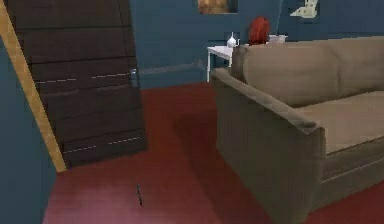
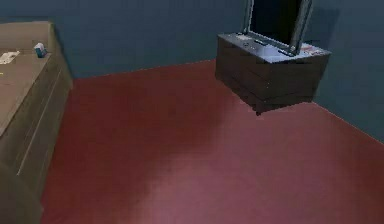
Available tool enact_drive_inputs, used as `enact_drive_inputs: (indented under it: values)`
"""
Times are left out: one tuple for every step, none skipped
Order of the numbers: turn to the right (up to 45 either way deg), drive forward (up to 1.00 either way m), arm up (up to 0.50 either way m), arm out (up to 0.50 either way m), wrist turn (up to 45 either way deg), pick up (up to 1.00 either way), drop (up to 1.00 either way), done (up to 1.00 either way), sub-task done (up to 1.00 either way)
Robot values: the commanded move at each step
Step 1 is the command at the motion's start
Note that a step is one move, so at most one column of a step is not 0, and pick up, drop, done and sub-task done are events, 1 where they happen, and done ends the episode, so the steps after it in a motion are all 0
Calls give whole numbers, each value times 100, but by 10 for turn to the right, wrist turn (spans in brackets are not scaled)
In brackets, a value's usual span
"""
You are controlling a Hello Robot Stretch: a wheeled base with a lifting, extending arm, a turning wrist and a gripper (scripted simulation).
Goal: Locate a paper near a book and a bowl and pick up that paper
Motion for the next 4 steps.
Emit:
enact_drive_inputs:
  values:
    - [0,70,0,0,0,0,0,0,0]
    - [-270,0,0,0,0,0,0,0,0]
    - [0,5,0,0,0,0,0,0,0]
    - [120,0,0,0,0,0,0,0,0]
